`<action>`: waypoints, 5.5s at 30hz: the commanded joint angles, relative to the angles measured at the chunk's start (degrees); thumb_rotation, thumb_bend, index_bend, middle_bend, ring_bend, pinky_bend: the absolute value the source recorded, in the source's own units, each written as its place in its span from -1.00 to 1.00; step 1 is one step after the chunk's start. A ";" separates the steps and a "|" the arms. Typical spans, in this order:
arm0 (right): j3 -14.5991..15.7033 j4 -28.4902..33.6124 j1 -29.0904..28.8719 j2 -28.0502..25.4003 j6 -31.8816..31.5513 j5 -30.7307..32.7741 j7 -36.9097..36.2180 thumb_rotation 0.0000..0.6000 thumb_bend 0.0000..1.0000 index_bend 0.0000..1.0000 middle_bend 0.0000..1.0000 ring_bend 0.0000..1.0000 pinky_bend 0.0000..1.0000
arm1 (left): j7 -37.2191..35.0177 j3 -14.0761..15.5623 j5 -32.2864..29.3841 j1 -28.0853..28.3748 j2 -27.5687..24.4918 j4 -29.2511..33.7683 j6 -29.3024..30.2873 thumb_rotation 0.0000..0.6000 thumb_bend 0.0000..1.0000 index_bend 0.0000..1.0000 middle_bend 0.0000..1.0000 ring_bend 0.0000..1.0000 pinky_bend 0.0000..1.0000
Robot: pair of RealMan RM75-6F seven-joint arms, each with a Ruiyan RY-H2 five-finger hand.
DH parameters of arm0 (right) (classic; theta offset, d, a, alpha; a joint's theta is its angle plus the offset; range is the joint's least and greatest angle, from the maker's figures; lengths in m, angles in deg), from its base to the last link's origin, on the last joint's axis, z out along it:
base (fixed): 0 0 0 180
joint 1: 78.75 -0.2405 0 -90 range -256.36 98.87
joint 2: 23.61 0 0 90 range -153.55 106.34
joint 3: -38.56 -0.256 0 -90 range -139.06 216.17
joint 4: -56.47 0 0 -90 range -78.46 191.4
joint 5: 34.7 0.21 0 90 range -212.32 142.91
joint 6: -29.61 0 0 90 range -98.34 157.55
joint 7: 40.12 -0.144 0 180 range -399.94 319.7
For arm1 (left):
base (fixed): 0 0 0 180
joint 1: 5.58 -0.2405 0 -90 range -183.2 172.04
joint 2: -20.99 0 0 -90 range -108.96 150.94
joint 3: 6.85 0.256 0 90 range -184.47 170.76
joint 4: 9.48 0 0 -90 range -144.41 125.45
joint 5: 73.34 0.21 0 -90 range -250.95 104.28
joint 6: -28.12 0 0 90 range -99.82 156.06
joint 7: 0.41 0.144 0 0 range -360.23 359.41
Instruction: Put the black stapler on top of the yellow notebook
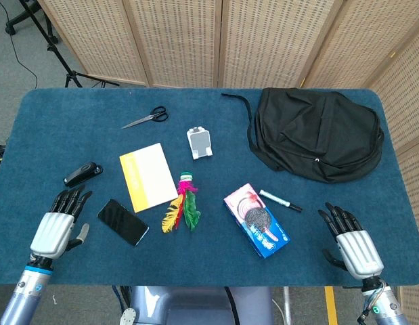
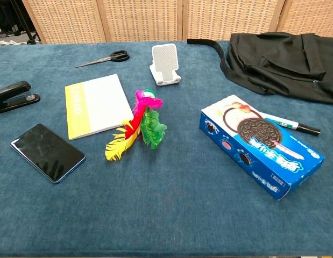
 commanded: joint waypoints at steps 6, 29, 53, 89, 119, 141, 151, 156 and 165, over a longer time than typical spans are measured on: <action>0.29 -0.04 0.16 -0.23 -0.50 -0.65 -0.36 1.00 -0.33 -0.99 -1.00 -1.00 -0.78 | 0.26 -0.15 -0.14 -0.17 -0.11 0.23 0.32 1.00 -0.06 -0.82 -1.00 -1.00 -0.89; -0.32 -0.99 -0.02 0.05 -0.65 0.02 -1.85 1.00 -0.33 -0.99 -1.00 -1.00 -0.78 | 3.32 0.21 -2.48 1.49 -1.98 0.88 -4.46 1.00 -0.79 -1.00 -1.00 -1.00 -0.99; 0.20 -0.74 -0.21 0.64 -0.20 -0.65 -0.21 1.00 -0.33 -0.99 -1.00 -1.00 -0.78 | 6.51 -10.06 -21.60 12.67 0.34 -9.66 -19.52 1.00 -0.79 -1.00 -1.00 -1.00 -0.99; 0.40 -1.13 -0.40 1.16 0.08 -0.77 0.46 1.00 -0.33 -0.99 -1.00 -1.00 -0.78 | 10.50 -11.98 -35.32 21.51 11.98 -28.05 -26.30 1.00 -0.71 -0.93 -1.00 -1.00 -0.99; 0.17 -1.24 -0.26 1.35 -0.36 -0.50 0.47 1.00 -0.33 -0.99 -1.00 -1.00 -0.78 | 11.63 -11.44 -36.94 22.87 14.14 -30.76 -26.54 1.00 -0.19 -0.23 -0.78 -0.82 -0.59; 0.12 -1.30 -0.30 1.53 -0.30 -0.43 0.48 1.00 -0.36 -0.99 -1.00 -1.00 -0.78 | 9.45 -12.33 -33.49 22.59 16.10 -33.44 -22.73 1.00 0.09 0.39 -0.45 -0.54 -0.35; -0.01 -1.25 -0.25 1.33 -0.55 -0.32 -0.02 1.00 -0.35 -0.99 -1.00 -1.00 -0.78 | 12.07 -13.11 -32.05 23.63 14.46 -27.26 -20.57 1.00 0.10 0.41 -0.44 -0.53 -0.34; -0.11 -1.27 -0.21 1.23 -0.72 -0.26 -0.45 1.00 -0.37 -0.99 -1.00 -1.00 -0.78 | 14.81 -13.47 -31.68 24.92 14.52 -24.87 -19.66 1.00 0.10 0.41 -0.44 -0.53 -0.34; -0.11 -1.28 -0.22 1.23 -0.74 -0.29 -0.64 1.00 -0.38 -0.99 -1.00 -1.00 -0.78 | 16.77 -13.93 -30.20 26.75 15.14 -23.25 -18.29 1.00 0.10 0.41 -0.44 -0.53 -0.34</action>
